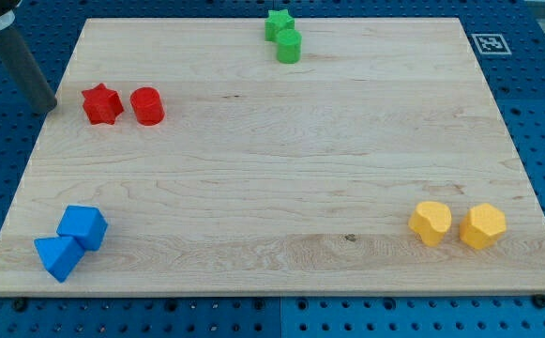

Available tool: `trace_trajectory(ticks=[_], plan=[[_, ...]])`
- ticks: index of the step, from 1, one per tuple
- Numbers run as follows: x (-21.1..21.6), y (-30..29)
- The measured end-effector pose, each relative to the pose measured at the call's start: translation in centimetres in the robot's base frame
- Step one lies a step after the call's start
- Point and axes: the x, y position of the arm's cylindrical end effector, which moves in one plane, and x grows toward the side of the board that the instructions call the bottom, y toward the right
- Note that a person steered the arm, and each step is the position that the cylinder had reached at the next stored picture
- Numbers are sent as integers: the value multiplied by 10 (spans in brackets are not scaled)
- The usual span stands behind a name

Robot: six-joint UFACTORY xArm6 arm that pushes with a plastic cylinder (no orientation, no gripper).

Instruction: Push the red star along with the red circle towards center

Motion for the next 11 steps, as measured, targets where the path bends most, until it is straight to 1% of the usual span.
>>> trace_trajectory(ticks=[2,5,8,9,11], plan=[[-3,5],[0,81],[9,111],[9,132],[9,206]])
